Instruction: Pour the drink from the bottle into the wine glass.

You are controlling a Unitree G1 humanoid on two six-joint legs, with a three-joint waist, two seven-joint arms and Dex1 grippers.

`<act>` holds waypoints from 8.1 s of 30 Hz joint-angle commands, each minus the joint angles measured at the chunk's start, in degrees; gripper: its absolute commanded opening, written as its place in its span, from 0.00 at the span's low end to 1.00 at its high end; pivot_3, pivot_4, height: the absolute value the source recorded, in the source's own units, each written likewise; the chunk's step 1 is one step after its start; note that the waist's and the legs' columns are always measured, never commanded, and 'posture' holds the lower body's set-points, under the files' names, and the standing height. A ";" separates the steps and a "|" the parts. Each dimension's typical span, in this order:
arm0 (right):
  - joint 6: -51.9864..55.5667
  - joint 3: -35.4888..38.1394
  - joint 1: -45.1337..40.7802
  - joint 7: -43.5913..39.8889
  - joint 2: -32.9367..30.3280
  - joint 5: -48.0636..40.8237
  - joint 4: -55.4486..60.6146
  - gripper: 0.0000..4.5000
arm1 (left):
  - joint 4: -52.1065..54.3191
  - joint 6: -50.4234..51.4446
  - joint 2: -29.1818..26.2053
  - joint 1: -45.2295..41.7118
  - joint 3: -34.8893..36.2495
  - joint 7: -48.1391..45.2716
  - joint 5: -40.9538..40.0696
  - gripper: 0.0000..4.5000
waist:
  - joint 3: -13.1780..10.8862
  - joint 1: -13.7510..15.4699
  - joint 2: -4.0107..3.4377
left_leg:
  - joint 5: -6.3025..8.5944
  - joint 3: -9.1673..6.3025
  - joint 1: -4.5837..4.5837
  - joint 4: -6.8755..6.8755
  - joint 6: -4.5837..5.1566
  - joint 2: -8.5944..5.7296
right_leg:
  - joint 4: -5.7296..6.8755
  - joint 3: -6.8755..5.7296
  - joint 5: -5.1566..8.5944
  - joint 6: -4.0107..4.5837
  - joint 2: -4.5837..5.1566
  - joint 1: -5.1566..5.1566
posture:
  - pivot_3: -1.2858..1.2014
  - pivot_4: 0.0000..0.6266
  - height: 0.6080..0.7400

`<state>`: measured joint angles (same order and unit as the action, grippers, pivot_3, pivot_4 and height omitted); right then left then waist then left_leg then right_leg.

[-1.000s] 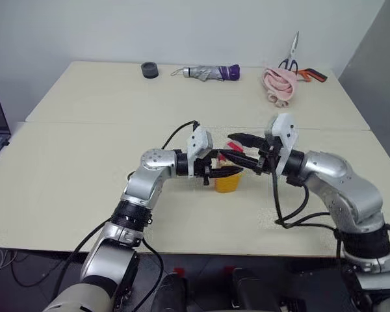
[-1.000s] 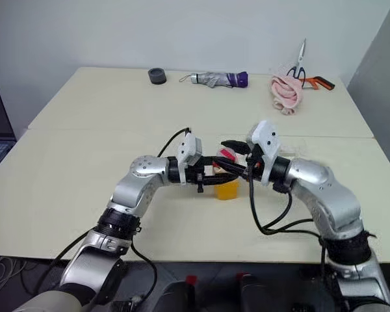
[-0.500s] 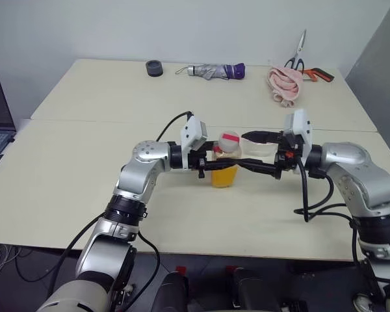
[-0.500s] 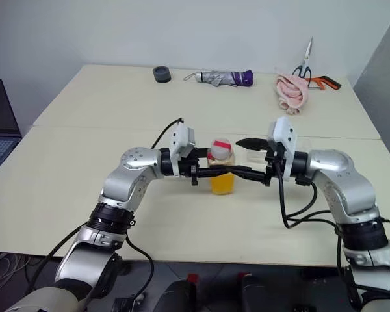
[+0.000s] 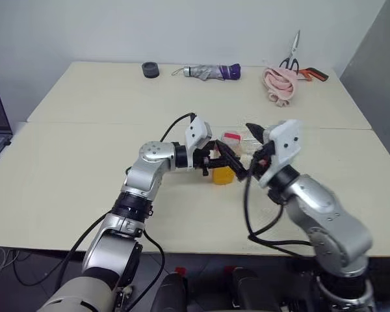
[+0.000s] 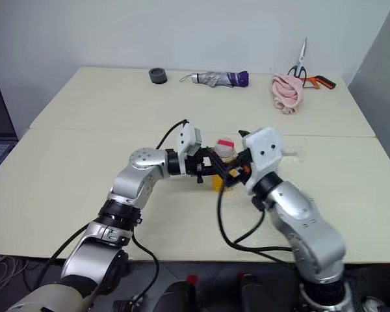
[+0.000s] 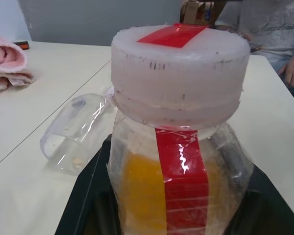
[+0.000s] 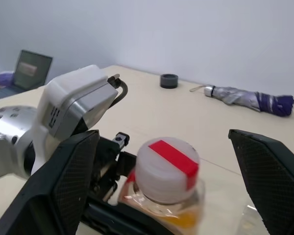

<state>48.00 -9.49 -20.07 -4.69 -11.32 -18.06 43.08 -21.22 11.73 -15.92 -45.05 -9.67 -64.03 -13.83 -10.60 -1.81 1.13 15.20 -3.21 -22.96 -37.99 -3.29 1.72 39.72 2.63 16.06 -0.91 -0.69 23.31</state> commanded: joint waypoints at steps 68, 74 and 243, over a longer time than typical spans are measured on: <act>-0.17 -1.42 -5.70 -0.52 -2.73 6.47 -3.68 0.72 | -7.42 -6.13 1.97 -6.20 1.99 -4.45 -0.18 0.41 | -0.04 -0.04 -0.06 | 0.00 -0.03 -0.02 0.02 0.02 -0.01 | 0.05 -0.04 0.09 0.05 -0.01 0.02 | 0.52 0.24 1.00; 0.92 -2.12 -7.41 -2.40 0.04 5.34 -4.79 0.72 | -7.46 -6.88 1.90 -5.94 1.96 -4.35 0.38 0.41 | -0.04 -0.04 -0.06 | 0.00 -0.03 -0.03 0.02 0.02 -0.02 | 0.03 -0.05 0.09 0.05 0.01 0.02 | 0.52 0.24 1.00; -12.94 12.67 0.03 -22.99 -19.01 -1.16 -7.12 0.97 | -3.54 -4.00 -2.46 -4.81 3.35 -8.83 -2.37 0.40 | -0.08 -0.02 -0.12 | 0.01 -0.02 0.00 0.02 0.04 -0.03 | 0.10 -0.04 0.14 0.04 0.00 0.00 | 0.52 0.24 1.00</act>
<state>34.87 0.89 -19.97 -26.74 -29.33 -17.66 33.14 -26.36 9.24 -18.55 -48.68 -7.26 -73.10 -15.35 -10.68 -1.83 1.01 15.21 -3.23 -22.96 -37.97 -3.25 1.69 39.83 2.58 16.20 -0.87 -0.69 23.31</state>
